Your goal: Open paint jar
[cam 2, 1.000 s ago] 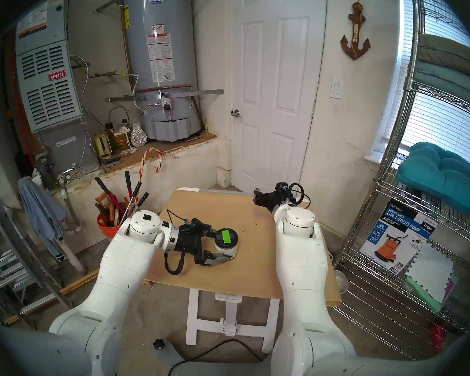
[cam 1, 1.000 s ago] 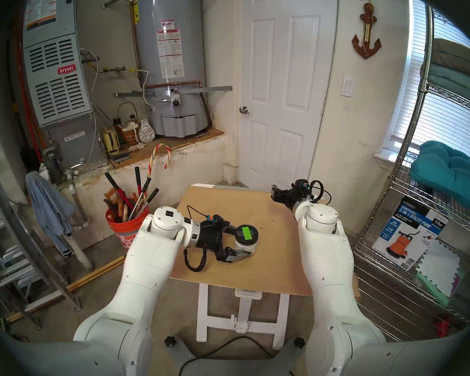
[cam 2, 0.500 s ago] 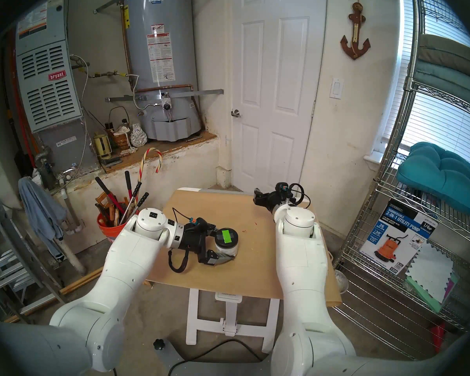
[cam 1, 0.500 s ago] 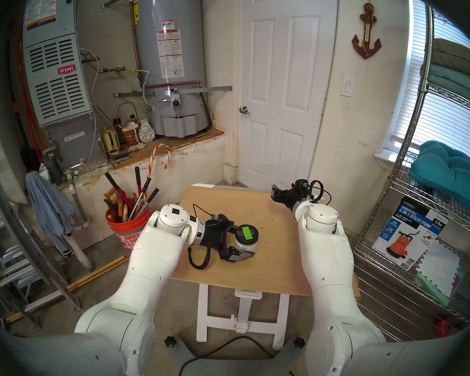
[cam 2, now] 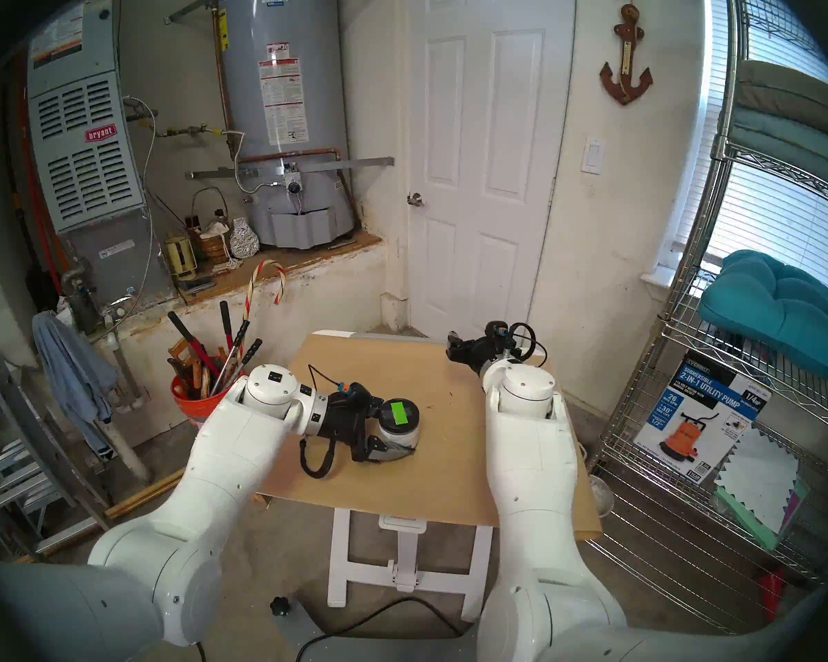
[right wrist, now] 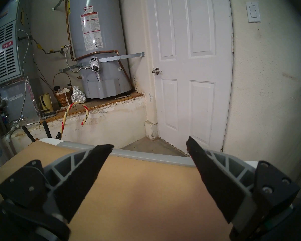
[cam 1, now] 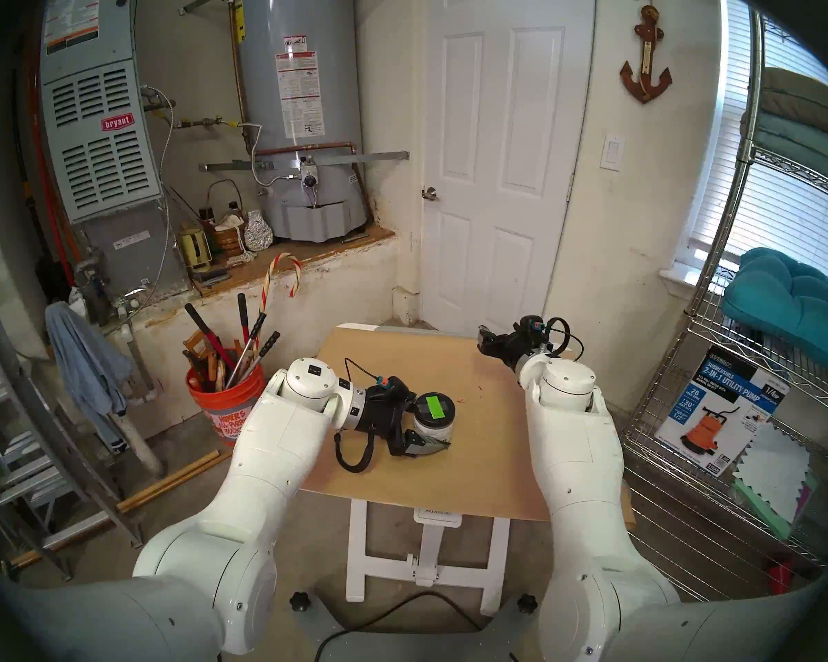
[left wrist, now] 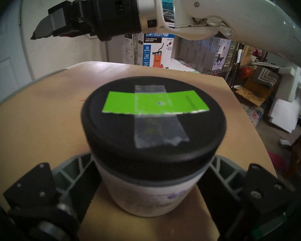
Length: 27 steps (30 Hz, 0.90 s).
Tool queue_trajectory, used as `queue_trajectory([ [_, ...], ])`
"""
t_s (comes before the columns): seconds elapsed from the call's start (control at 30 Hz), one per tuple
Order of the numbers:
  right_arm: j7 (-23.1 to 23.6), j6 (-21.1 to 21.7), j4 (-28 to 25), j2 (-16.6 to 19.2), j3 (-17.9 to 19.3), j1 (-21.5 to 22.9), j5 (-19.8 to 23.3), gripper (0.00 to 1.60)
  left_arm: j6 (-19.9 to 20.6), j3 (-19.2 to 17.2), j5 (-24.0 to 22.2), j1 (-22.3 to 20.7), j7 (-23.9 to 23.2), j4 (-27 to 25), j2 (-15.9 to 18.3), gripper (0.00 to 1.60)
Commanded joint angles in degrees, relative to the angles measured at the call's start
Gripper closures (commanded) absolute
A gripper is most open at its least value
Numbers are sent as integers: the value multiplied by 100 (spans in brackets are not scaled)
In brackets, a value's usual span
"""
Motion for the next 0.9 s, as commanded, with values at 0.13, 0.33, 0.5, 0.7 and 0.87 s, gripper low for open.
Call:
queue_trajectory([
  [0.13,-2,-20,-118,2,-18,105,1,0,-102,-55,22,-456,121,270,-7,117],
  [0.33,-2,-22,-115,2,-18,106,1,0,-252,-66,94,-802,389,806,-45,115],
  [0.5,-2,-22,-114,2,-18,107,1,0,-381,-60,148,-1058,604,1198,-91,124],
  [0.7,-2,-22,-115,2,-18,106,1,0,-552,16,252,-1393,552,1650,-77,160],
  [0.87,-2,-21,-117,2,-18,106,1,0,-642,87,315,-1568,425,1882,-34,160],
])
